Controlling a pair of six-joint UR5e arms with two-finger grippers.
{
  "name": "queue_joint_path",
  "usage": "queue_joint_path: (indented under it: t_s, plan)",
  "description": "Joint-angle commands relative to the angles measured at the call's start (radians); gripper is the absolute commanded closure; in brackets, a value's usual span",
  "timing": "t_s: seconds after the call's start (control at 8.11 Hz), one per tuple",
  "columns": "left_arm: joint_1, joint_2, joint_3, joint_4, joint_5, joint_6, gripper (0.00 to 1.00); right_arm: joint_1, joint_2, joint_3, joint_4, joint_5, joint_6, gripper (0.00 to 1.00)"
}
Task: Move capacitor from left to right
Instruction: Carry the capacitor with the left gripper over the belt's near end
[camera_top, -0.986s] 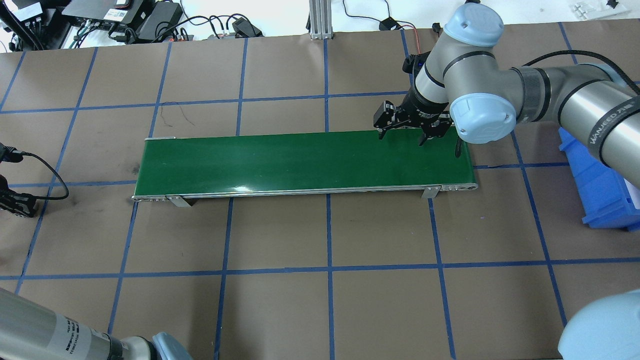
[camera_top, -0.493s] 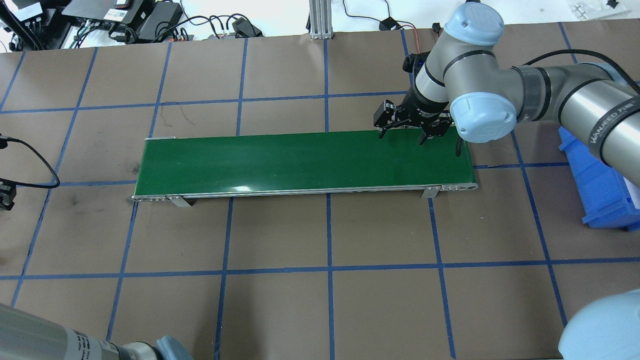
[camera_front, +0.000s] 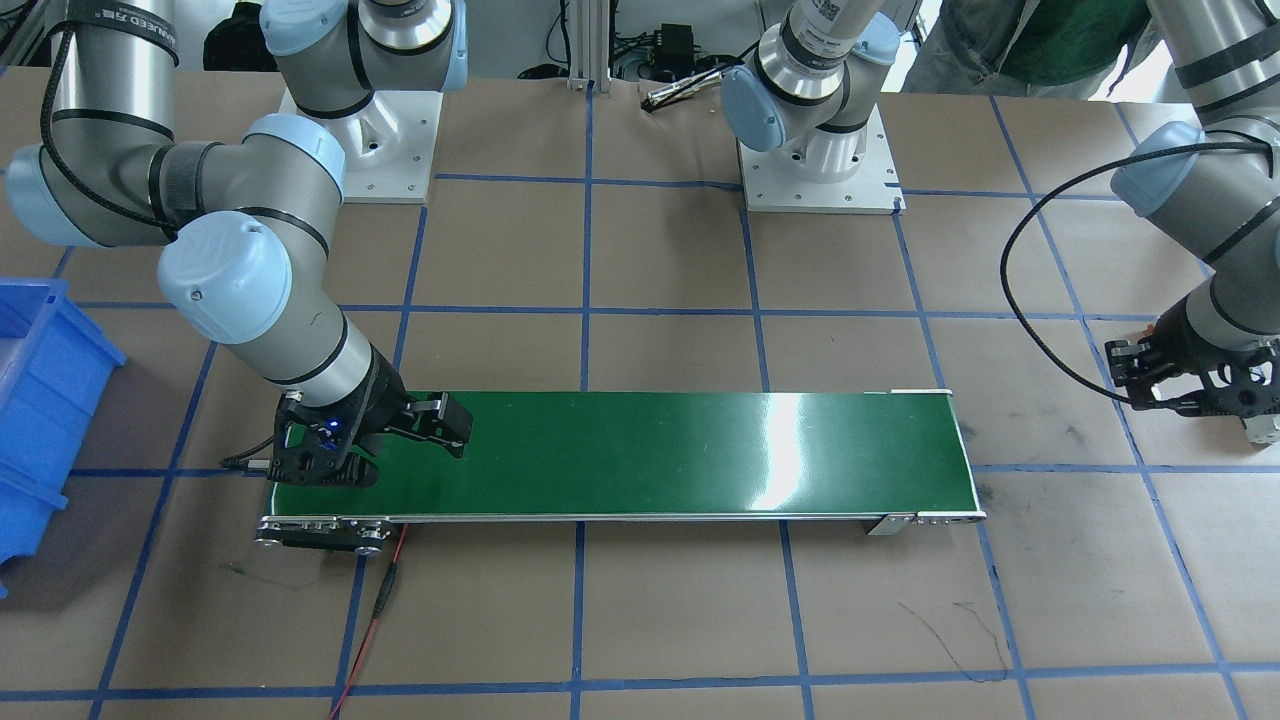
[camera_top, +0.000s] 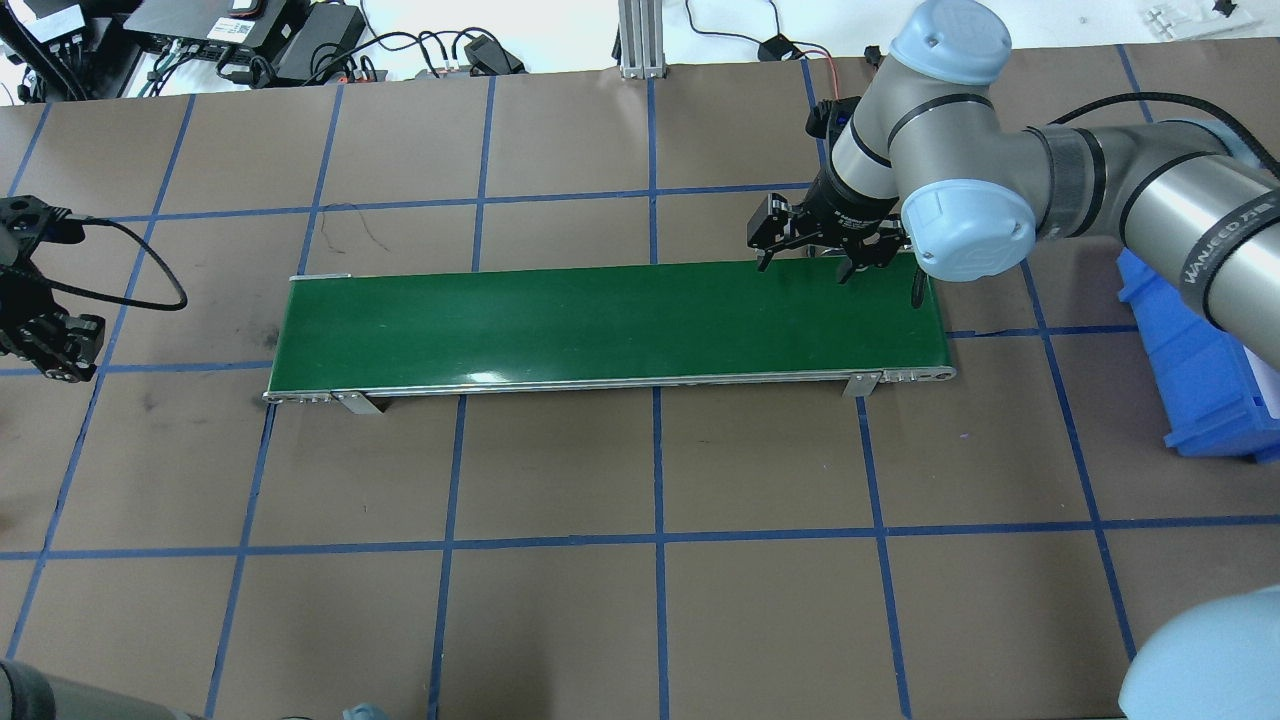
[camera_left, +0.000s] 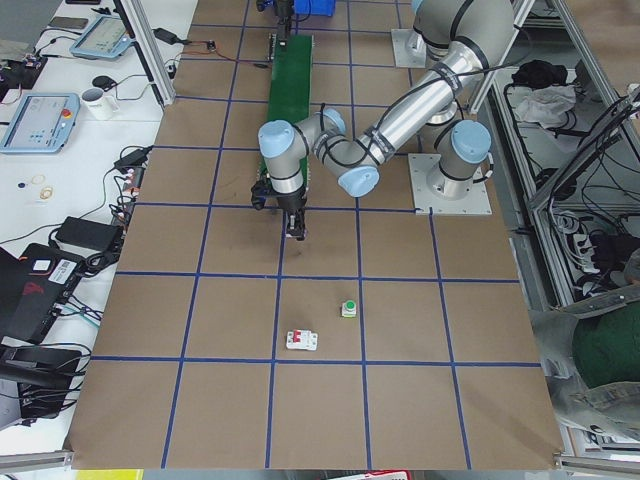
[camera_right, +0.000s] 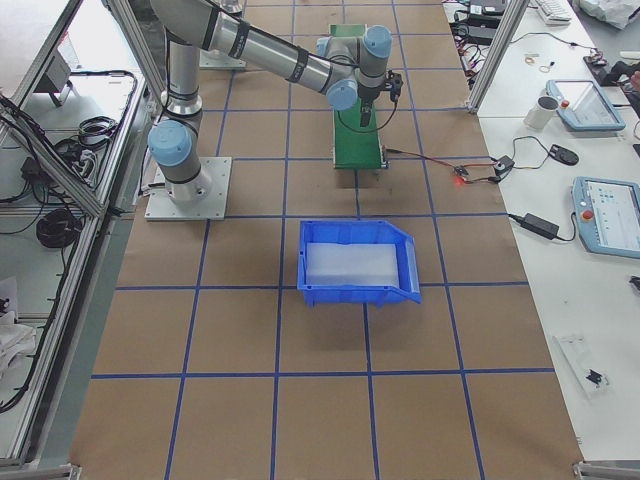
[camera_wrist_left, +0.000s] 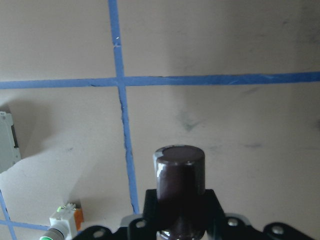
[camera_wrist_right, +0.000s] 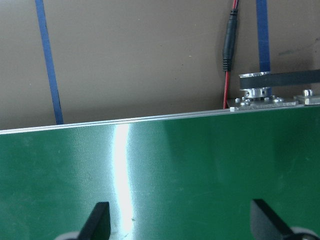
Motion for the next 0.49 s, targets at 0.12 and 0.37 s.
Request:
queue_joint_path:
  t_s: [0.12, 0.37]
  plan:
    - [-0.207, 0.071, 0.022, -0.155, -0.007, -0.337, 0.85, -0.003, -0.01, -0.007, 0.005, 0.002, -0.001, 0.0]
    - [-0.312, 0.078, 0.022, -0.202, -0.063, -0.506, 0.85, -0.003, -0.02, -0.009, 0.006, 0.002, -0.002, 0.0]
